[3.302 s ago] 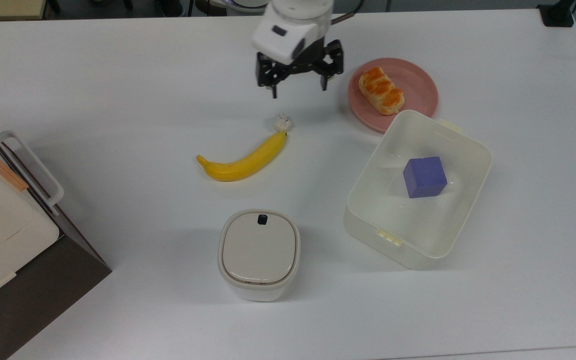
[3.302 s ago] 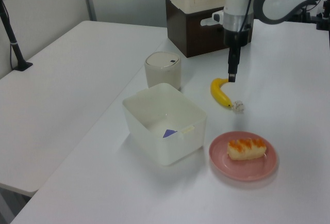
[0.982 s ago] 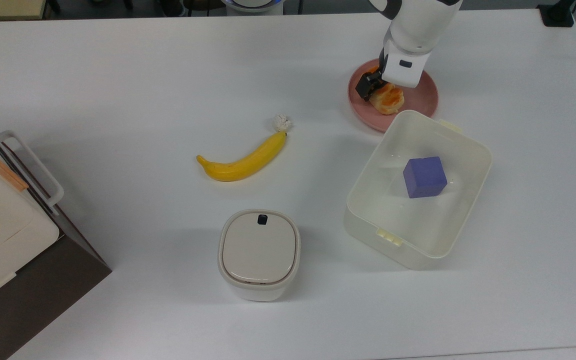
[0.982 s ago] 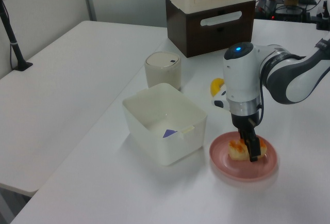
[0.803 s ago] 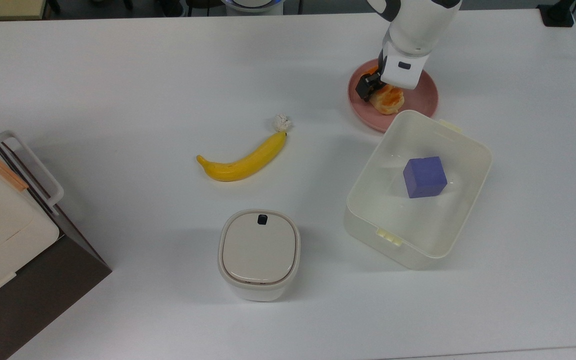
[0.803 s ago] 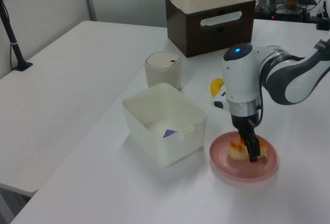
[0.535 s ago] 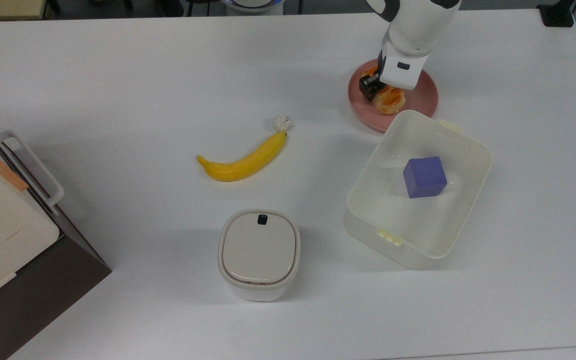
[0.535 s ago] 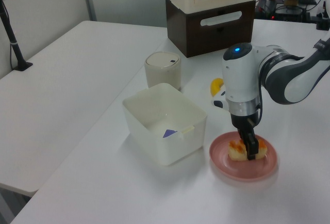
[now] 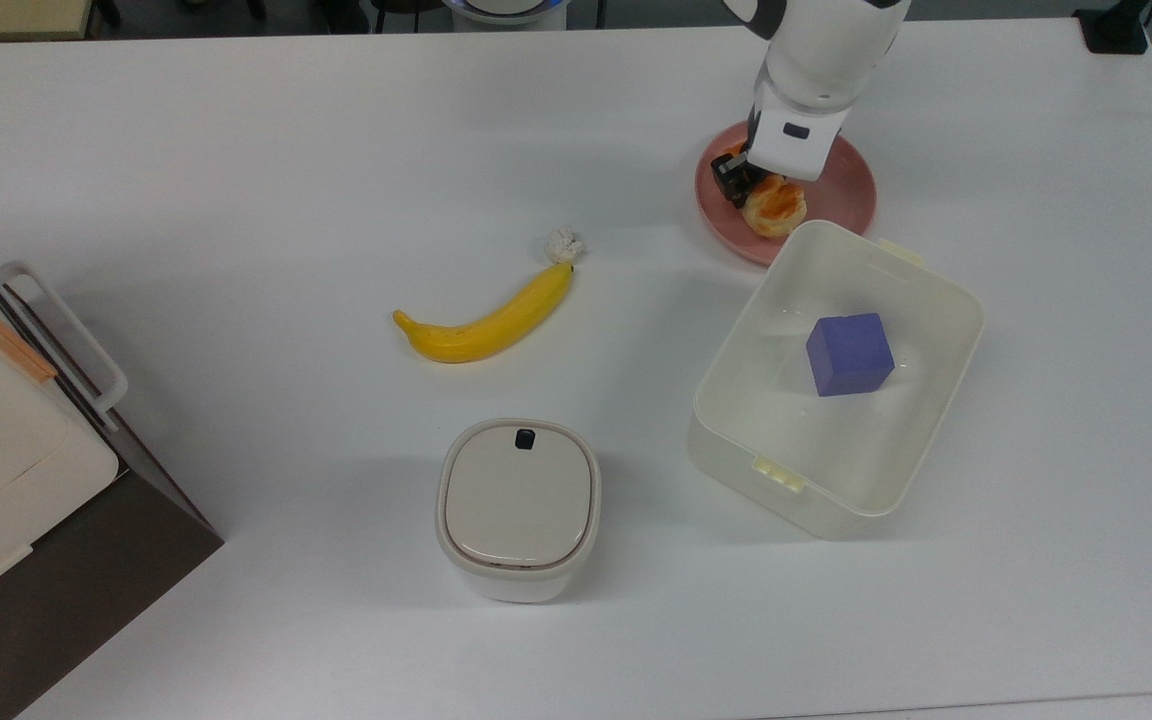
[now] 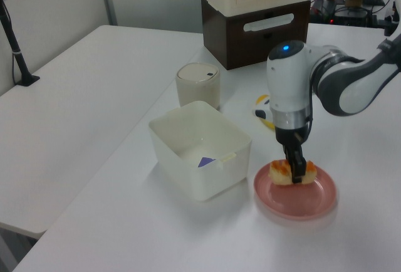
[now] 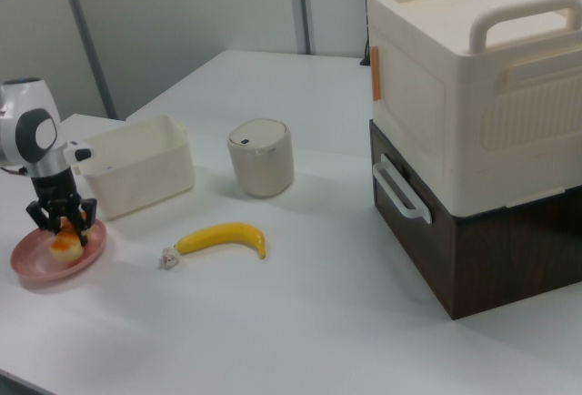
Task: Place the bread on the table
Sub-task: 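Lift the bread off the plate and carry it past the banana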
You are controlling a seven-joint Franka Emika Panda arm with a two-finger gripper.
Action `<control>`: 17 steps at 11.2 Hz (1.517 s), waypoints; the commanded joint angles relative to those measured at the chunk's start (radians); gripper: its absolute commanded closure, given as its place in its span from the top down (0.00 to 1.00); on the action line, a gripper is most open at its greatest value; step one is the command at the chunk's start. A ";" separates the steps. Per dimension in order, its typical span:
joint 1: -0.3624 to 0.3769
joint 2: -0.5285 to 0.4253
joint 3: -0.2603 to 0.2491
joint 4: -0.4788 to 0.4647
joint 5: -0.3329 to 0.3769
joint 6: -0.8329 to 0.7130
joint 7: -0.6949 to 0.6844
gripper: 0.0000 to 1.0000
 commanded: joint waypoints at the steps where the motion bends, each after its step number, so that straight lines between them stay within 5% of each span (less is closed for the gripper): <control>1: -0.028 -0.053 -0.013 0.040 0.007 -0.039 0.012 0.46; 8: -0.112 -0.084 -0.096 0.120 0.000 -0.104 0.023 0.47; 11: -0.140 -0.084 -0.170 0.131 -0.003 -0.115 0.005 0.47; 17: -0.324 -0.101 -0.174 0.121 -0.008 -0.131 -0.058 0.47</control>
